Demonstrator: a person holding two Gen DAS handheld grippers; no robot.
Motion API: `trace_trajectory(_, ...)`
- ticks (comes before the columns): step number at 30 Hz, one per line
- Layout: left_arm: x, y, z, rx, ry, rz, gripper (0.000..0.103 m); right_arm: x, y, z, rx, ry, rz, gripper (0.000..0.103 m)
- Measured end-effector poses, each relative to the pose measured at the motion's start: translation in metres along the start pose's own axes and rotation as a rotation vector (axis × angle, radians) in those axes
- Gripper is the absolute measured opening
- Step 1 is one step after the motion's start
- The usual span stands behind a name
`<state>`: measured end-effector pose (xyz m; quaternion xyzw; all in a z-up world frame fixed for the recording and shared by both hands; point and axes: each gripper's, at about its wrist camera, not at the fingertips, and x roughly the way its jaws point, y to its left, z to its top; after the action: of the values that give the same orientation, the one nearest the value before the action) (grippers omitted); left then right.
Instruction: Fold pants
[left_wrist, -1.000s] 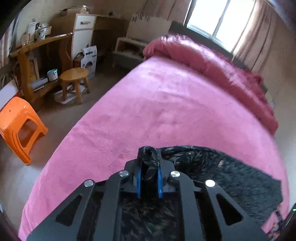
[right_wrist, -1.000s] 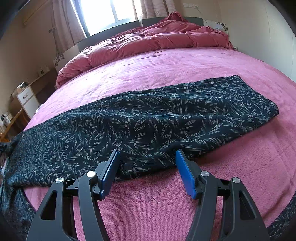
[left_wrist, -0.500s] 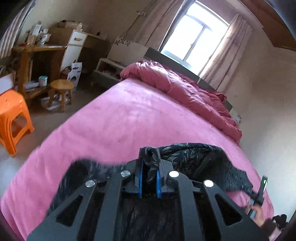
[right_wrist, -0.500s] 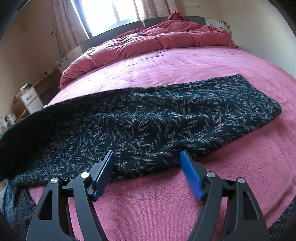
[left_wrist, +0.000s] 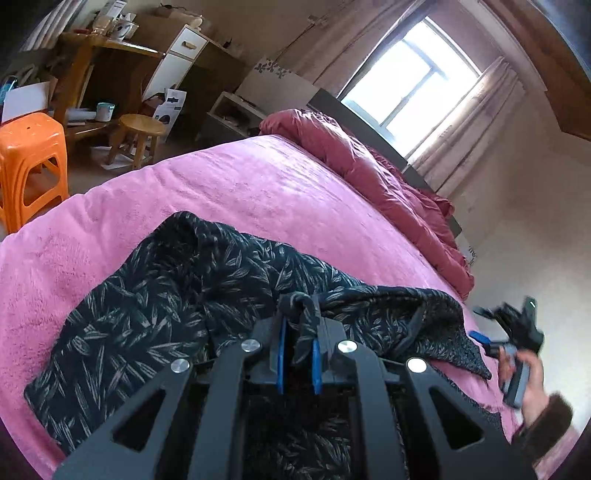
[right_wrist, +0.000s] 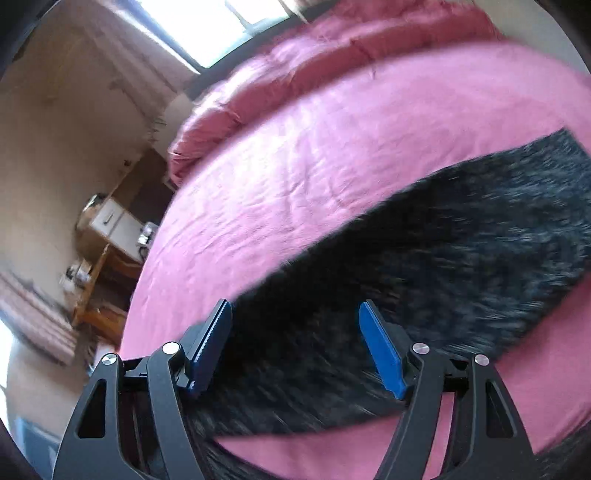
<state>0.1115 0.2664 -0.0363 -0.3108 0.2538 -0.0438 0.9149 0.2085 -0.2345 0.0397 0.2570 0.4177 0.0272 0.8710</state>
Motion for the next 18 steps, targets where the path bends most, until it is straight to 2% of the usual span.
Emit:
trace_trajectory(1, -0.001, 0.001, -0.001, -0.001, 0.0, -0.003, 0.009, 0.012, 0.006, 0.009, 0.058, 0.029, -0.036, 0.071)
trace_trajectory(3, 0.0, 0.002, 0.0, -0.009, -0.001, -0.011, 0.009, 0.025, 0.013, 0.018, 0.134, 0.052, -0.054, 0.071)
trace_trajectory(5, -0.001, 0.004, 0.0, -0.015, 0.001, -0.017, 0.009, 0.044, 0.014, 0.025, 0.222, 0.093, -0.084, 0.059)
trace_trajectory(7, -0.002, 0.007, 0.0, -0.025, 0.0, -0.025, 0.009, 0.055, 0.011, 0.027, 0.259, 0.129, -0.097, 0.018)
trace_trajectory(9, -0.005, 0.008, 0.006, -0.038, 0.002, -0.026, 0.009, 0.054, 0.005, 0.022, 0.3, 0.149, -0.063, 0.008)
trace_trajectory(11, -0.01, 0.004, 0.012, -0.03, -0.021, -0.021, 0.009, 0.041, 0.004, 0.02, 0.3, 0.134, -0.016, 0.007)
trace_trajectory(16, -0.045, -0.022, 0.038, 0.062, -0.175, -0.033, 0.009, -0.023, 0.01, 0.008, 0.24, 0.082, 0.125, 0.006)
trace_trajectory(18, -0.059, -0.024, 0.047, 0.052, -0.226, -0.059, 0.009, -0.05, 0.011, -0.003, 0.207, 0.055, 0.184, 0.006)
